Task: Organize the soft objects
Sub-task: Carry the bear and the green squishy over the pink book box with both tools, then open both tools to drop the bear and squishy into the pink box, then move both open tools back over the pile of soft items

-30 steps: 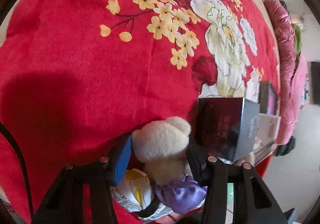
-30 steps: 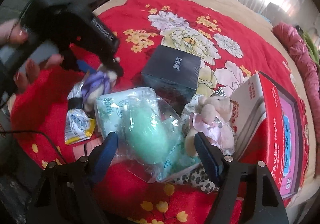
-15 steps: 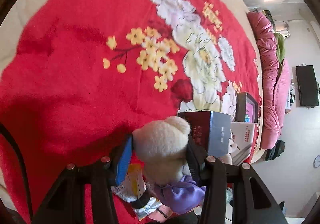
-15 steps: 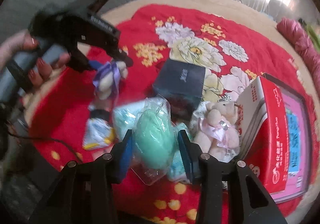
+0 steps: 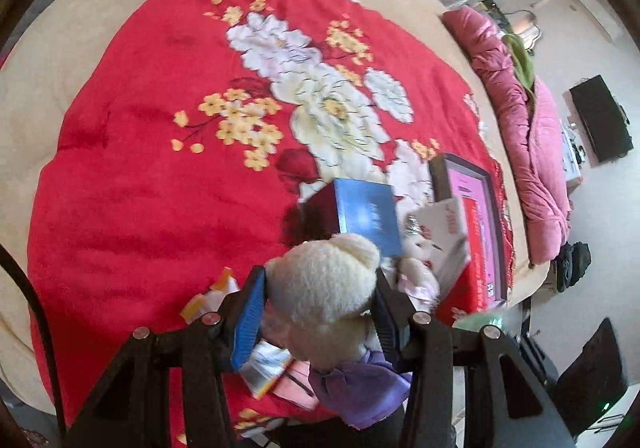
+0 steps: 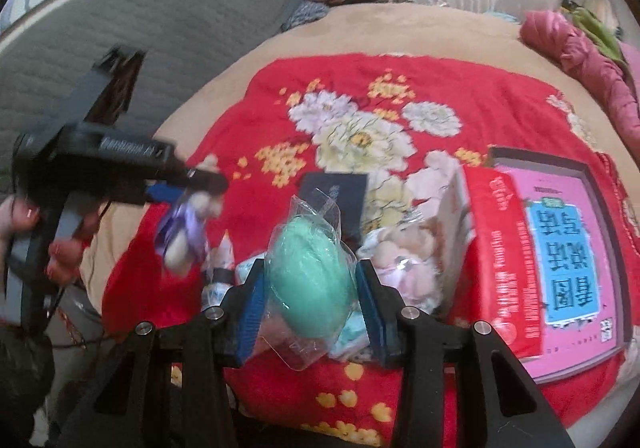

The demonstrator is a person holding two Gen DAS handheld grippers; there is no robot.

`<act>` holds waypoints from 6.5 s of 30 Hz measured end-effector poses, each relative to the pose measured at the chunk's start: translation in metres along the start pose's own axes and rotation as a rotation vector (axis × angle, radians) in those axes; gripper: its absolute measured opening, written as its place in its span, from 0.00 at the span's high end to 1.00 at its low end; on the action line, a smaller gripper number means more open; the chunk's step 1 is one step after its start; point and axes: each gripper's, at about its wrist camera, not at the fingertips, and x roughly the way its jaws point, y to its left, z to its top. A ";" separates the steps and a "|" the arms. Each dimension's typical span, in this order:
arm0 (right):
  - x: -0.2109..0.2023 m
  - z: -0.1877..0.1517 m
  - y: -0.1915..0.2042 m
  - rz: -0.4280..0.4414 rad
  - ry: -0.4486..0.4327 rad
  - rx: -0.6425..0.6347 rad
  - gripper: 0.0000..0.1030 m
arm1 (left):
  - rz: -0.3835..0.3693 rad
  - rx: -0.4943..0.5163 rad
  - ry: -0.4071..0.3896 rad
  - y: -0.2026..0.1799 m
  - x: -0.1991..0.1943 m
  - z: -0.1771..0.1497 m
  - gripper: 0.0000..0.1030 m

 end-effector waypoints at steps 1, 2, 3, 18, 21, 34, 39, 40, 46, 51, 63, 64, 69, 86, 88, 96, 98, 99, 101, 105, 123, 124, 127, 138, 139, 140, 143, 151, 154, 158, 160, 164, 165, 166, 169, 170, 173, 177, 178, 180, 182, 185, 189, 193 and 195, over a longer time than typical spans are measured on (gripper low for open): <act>-0.007 0.001 -0.005 -0.003 -0.014 0.011 0.56 | 0.006 0.015 -0.010 -0.008 -0.003 -0.004 0.52; -0.013 0.003 -0.009 -0.007 -0.025 0.021 0.56 | 0.012 0.022 -0.019 -0.013 -0.005 -0.006 0.52; -0.018 0.004 -0.014 -0.011 -0.035 0.031 0.56 | 0.021 0.036 -0.032 -0.020 -0.008 -0.009 0.52; -0.107 -0.003 -0.108 -0.161 -0.154 0.240 0.56 | -0.048 0.240 -0.025 -0.150 -0.009 -0.045 0.52; -0.120 -0.006 -0.129 -0.200 -0.168 0.278 0.56 | -0.060 0.283 -0.015 -0.179 0.001 -0.047 0.52; -0.144 -0.018 -0.202 -0.289 -0.160 0.373 0.56 | -0.044 0.438 0.025 -0.278 0.056 -0.053 0.52; -0.131 -0.021 -0.225 -0.303 -0.121 0.395 0.56 | 0.006 0.503 0.040 -0.304 0.086 -0.056 0.52; -0.128 -0.022 -0.230 -0.306 -0.114 0.398 0.56 | 0.006 0.507 0.046 -0.307 0.092 -0.056 0.51; -0.109 -0.030 -0.255 -0.332 -0.054 0.414 0.56 | 0.073 0.554 0.083 -0.326 0.139 -0.054 0.52; -0.087 -0.043 -0.273 -0.350 0.011 0.420 0.56 | 0.087 0.559 0.127 -0.332 0.166 -0.055 0.52; -0.043 -0.064 -0.295 -0.398 0.115 0.394 0.56 | 0.140 0.588 0.202 -0.340 0.215 -0.063 0.51; -0.040 -0.064 -0.297 -0.398 0.120 0.393 0.56 | 0.143 0.588 0.209 -0.340 0.217 -0.063 0.51; -0.023 -0.068 -0.302 -0.415 0.157 0.365 0.56 | 0.147 0.573 0.243 -0.336 0.227 -0.062 0.51; -0.018 -0.075 -0.307 -0.432 0.170 0.357 0.47 | 0.193 0.608 0.266 -0.338 0.244 -0.065 0.51; -0.020 -0.076 -0.306 -0.439 0.171 0.347 0.45 | 0.198 0.608 0.264 -0.338 0.245 -0.065 0.51; -0.040 -0.076 -0.302 -0.457 0.147 0.342 0.44 | 0.200 0.609 0.268 -0.338 0.248 -0.065 0.50; -0.047 -0.076 -0.301 -0.458 0.133 0.353 0.43 | 0.204 0.615 0.270 -0.339 0.248 -0.065 0.50; -0.052 -0.076 -0.301 -0.459 0.125 0.363 0.43 | 0.206 0.617 0.272 -0.339 0.248 -0.066 0.50; -0.059 -0.076 -0.300 -0.462 0.111 0.375 0.42 | 0.209 0.623 0.275 -0.340 0.248 -0.066 0.49; -0.072 -0.074 -0.298 -0.462 0.076 0.396 0.42 | 0.203 0.622 0.272 -0.341 0.247 -0.067 0.38; -0.100 -0.068 -0.291 -0.495 0.030 0.425 0.34 | 0.124 0.596 0.184 -0.342 0.200 -0.068 0.20; -0.101 -0.068 -0.290 -0.496 0.028 0.428 0.34 | 0.123 0.595 0.177 -0.342 0.197 -0.068 0.20; -0.105 -0.067 -0.287 -0.499 0.020 0.433 0.33 | 0.129 0.599 0.150 -0.341 0.184 -0.071 0.20; -0.110 -0.059 -0.262 -0.523 0.003 0.403 0.29 | 0.178 0.606 0.035 -0.326 0.137 -0.084 0.19; -0.110 -0.058 -0.260 -0.523 0.000 0.403 0.29 | 0.184 0.610 0.021 -0.324 0.132 -0.085 0.19; -0.111 -0.057 -0.257 -0.521 -0.004 0.402 0.29 | 0.188 0.611 0.011 -0.321 0.128 -0.086 0.19; -0.113 -0.054 -0.247 -0.518 -0.018 0.398 0.29 | 0.192 0.613 -0.009 -0.314 0.119 -0.088 0.19; -0.127 -0.044 -0.219 -0.526 -0.061 0.367 0.29 | 0.204 0.587 -0.044 -0.287 0.096 -0.094 0.19; -0.133 -0.041 -0.211 -0.532 -0.080 0.355 0.28 | 0.209 0.574 -0.059 -0.279 0.087 -0.095 0.19; -0.139 -0.038 -0.202 -0.531 -0.104 0.350 0.28 | 0.213 0.566 -0.078 -0.268 0.073 -0.097 0.19; -0.142 -0.037 -0.197 -0.530 -0.113 0.346 0.28 | 0.207 0.556 -0.083 -0.263 0.067 -0.098 0.19; -0.148 -0.035 -0.186 -0.514 -0.134 0.338 0.28 | 0.211 0.560 -0.104 -0.252 0.052 -0.102 0.19; -0.149 -0.034 -0.182 -0.509 -0.139 0.337 0.28 | 0.213 0.557 -0.106 -0.249 0.049 -0.103 0.19; -0.150 -0.033 -0.180 -0.507 -0.142 0.335 0.28 | 0.212 0.553 -0.107 -0.247 0.047 -0.104 0.19; -0.154 -0.030 -0.174 -0.479 -0.160 0.342 0.28 | 0.215 0.540 -0.112 -0.234 0.036 -0.104 0.19; -0.156 -0.029 -0.172 -0.469 -0.170 0.346 0.28 | 0.217 0.539 -0.114 -0.232 0.034 -0.103 0.19; -0.159 -0.025 -0.164 -0.464 -0.184 0.340 0.28 | 0.219 0.527 -0.125 -0.223 0.023 -0.102 0.19; -0.163 -0.020 -0.154 -0.450 -0.200 0.329 0.28 | 0.213 0.502 -0.134 -0.210 0.010 -0.098 0.19; -0.164 -0.019 -0.152 -0.448 -0.203 0.325 0.28 | 0.213 0.498 -0.137 -0.207 0.007 -0.098 0.19; -0.166 -0.016 -0.145 -0.441 -0.210 0.312 0.28 | 0.211 0.480 -0.143 -0.198 -0.002 -0.094 0.19; -0.167 -0.014 -0.139 -0.438 -0.214 0.297 0.28 | 0.213 0.465 -0.153 -0.189 -0.011 -0.091 0.19; -0.166 -0.008 -0.129 -0.424 -0.215 0.275 0.28 | 0.226 0.439 -0.171 -0.173 -0.023 -0.085 0.19; -0.164 0.001 -0.113 -0.407 -0.215 0.236 0.28 | 0.244 0.406 -0.194 -0.151 -0.038 -0.077 0.19; -0.159 0.009 -0.097 -0.384 -0.211 0.200 0.28 | 0.240 0.350 -0.203 -0.127 -0.051 -0.068 0.19; -0.155 0.013 -0.089 -0.369 -0.208 0.184 0.28 | 0.245 0.331 -0.211 -0.116 -0.056 -0.064 0.19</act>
